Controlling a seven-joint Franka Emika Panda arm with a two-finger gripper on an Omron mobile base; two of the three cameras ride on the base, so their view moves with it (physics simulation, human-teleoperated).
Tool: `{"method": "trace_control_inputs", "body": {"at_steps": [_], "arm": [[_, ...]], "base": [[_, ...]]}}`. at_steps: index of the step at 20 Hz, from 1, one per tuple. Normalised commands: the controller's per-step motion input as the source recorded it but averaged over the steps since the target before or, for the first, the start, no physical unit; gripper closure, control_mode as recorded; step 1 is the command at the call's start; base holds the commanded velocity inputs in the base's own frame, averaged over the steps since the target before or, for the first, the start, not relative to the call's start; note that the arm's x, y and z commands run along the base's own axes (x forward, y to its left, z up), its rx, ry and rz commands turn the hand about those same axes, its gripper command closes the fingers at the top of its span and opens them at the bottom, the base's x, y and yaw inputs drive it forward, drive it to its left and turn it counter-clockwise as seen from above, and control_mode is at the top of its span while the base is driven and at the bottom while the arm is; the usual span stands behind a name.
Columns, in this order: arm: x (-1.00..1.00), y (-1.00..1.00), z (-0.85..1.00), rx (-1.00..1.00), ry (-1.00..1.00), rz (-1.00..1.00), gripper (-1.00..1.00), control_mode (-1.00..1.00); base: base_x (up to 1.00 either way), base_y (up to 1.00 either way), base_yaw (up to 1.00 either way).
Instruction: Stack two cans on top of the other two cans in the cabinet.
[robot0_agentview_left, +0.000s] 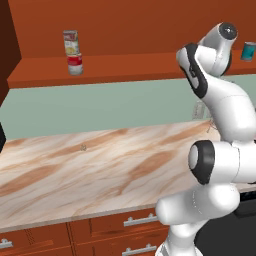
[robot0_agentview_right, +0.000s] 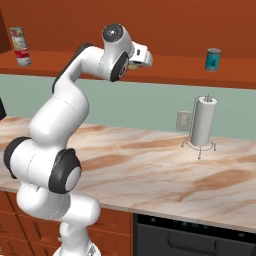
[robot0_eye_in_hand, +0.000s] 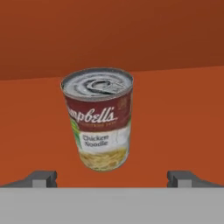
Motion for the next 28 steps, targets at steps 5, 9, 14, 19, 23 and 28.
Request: {"method": "trace_control_inputs", "body": {"at_steps": [5,9,14,19,23,28], "arm": [[0.33,0.00,0.00,0.00,0.01,0.04,-1.00,-1.00],[0.31,-0.03,-0.03,0.00,0.02,0.06,-1.00,-1.00],[0.18,-0.03,-0.01,0.00,0.01,0.04,-1.00,-1.00],[0.14,-0.04,-0.02,0.00,0.00,0.04,-1.00,-1.00],[0.01,-0.02,-0.01,0.00,0.00,0.02,1.00,-1.00],[-0.06,-0.09,0.00,0.00,0.00,0.00,1.00,-1.00]], "base": [[0.00,0.00,0.00],[0.00,0.00,0.00],[0.00,0.00,0.00],[0.00,0.00,0.00],[0.00,0.00,0.00],[0.00,0.00,0.00]]}}
